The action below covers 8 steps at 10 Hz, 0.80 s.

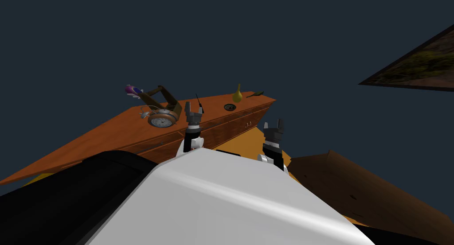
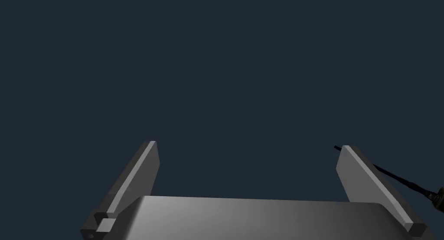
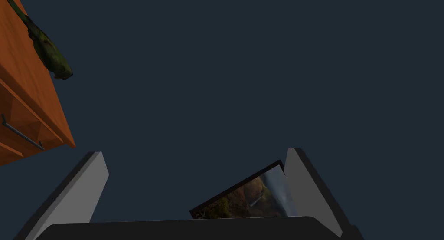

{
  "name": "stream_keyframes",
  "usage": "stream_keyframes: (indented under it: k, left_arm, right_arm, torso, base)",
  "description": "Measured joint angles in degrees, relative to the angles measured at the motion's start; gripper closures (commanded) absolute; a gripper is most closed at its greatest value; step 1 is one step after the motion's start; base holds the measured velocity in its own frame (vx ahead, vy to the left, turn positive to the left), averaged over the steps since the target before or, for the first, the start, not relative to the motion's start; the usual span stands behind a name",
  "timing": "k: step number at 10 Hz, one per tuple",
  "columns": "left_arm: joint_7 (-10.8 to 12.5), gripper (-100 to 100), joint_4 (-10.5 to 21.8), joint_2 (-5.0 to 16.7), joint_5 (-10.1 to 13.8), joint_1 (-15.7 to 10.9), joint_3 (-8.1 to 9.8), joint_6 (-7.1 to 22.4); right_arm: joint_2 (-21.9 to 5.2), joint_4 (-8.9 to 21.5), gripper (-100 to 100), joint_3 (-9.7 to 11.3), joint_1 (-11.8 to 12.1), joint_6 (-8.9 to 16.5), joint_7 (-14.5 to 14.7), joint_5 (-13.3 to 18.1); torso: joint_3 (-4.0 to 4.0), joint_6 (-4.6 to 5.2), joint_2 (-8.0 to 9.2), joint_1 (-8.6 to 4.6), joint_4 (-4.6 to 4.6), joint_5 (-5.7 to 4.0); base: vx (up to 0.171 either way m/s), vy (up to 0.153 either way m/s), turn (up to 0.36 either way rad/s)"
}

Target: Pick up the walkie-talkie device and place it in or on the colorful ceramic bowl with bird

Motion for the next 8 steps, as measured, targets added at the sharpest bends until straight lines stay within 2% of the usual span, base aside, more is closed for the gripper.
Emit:
stream_keyframes:
  k: [4, 6, 7, 8]
  left_arm:
    - [2.5, -100, 0.8, 6.1, 2.5, 0.3, 1.94, 1.6]
    - [4.8, -100, 2.0, 9.0, 4.6, 0.0, 3.58, 3.3]
    - [6.1, -100, 3.6, 10.4, 6.0, -0.3, 4.61, 3.8]
    - [7.8, -100, 5.0, 12.1, 7.7, -0.6, 6.24, 4.6]
  right_arm:
    - [0.0, 0.0, 0, 0.0, 0.0, 0.0, 0.0, 0.0]
    - [0.0, 0.0, 0, 0.0, 0.0, 0.0, 0.0, 0.0]
    - [0.0, 0.0, 0, 0.0, 0.0, 0.0, 0.0, 0.0]
    - [0.0, 0.0, 0, 0.0, 0.0, 0.0, 0.0, 0.0]
  torso:
    - [-0.09, 0.0, -0.15, -0.23, -0.03, -0.05]
    - [-0.12, 0.0, -0.2, -0.35, -0.05, -0.08]
    - [-0.14, 0.0, -0.24, -0.38, -0.05, -0.08]
    - [-0.15, 0.0, -0.27, -0.4, -0.06, -0.09]
  base:
    - [0.038, -0.065, 0.02]
    - [0.055, -0.104, 0.033]
    - [0.068, -0.118, 0.035]
    - [0.048, -0.086, 0.016]
